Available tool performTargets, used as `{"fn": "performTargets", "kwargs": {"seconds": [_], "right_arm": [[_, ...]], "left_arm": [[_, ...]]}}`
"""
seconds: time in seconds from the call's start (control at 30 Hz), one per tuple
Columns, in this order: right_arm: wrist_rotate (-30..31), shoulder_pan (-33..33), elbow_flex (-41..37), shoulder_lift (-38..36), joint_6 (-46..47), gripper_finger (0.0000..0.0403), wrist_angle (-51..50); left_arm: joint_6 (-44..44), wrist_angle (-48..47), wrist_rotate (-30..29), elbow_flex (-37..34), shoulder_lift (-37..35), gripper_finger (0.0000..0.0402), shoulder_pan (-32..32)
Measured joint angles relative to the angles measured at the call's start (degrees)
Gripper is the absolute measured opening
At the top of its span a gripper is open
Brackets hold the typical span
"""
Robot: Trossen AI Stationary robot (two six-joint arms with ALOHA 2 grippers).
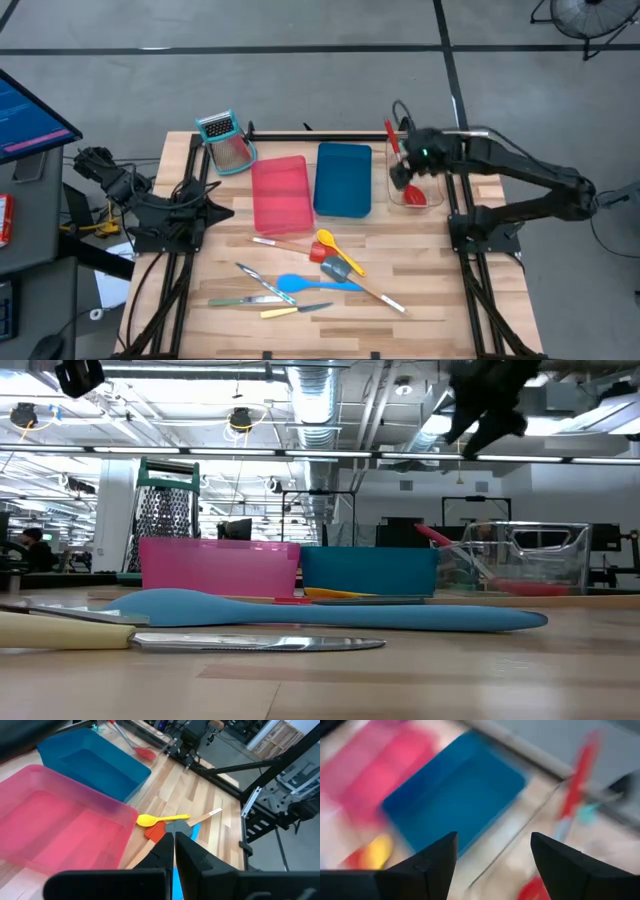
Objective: Pick & Place Kitchen Items
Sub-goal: Put the gray spatula into the blue bin
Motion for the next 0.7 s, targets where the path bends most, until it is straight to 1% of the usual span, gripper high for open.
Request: {"fn": "performTargets", "kwargs": {"seconds": [0.07, 0.17, 0.27, 0.4, 0.47, 0.53, 0.6, 0.7], "right_arm": [[-2.32, 5.74, -0.04, -0.42, 5.33, 0.0248, -4.45], [-2.37, 16.03, -0.07, 0.67, 14.78, 0.0248, -10.25], [-2.26, 25.7, -0.09, 3.46, 22.54, 0.0248, -11.28], [-2.3, 35.97, -0.07, 8.99, 29.38, 0.025, -10.97], [-3.28, 39.64, -0.09, 11.87, 32.16, 0.025, -10.98], [-6.01, 42.12, -0.09, 14.61, 34.48, 0.0251, -10.66], [-8.34, 43.78, -0.09, 17.21, 35.88, 0.0251, -9.89], [-10.09, 45.38, -0.09, 20.5, 35.93, 0.0251, -6.68]], "left_arm": [[-1.11, 0.49, 0.06, -1.34, 0.0, 0.0002, 0.0], [-2.35, 2.24, 0.93, -3.76, -0.02, 0.0002, 0.0], [-3.04, 3.64, 3.27, -5.94, -0.02, 0.0002, 0.0], [-3.14, 5.63, 5.06, -8.5, -0.66, 0.0002, 0.0], [-3.12, 6.24, 5.17, -9.58, -1.35, 0.0002, 0.0], [-3.12, 6.42, 5.81, -11.09, -2.7, 0.0002, -0.02], [-3.11, 6.53, 6.7, -12.57, -4.63, 0.0002, -0.02], [-2.63, 6.75, 7.59, -14.65, -8.59, 0.0002, -0.07]]}}
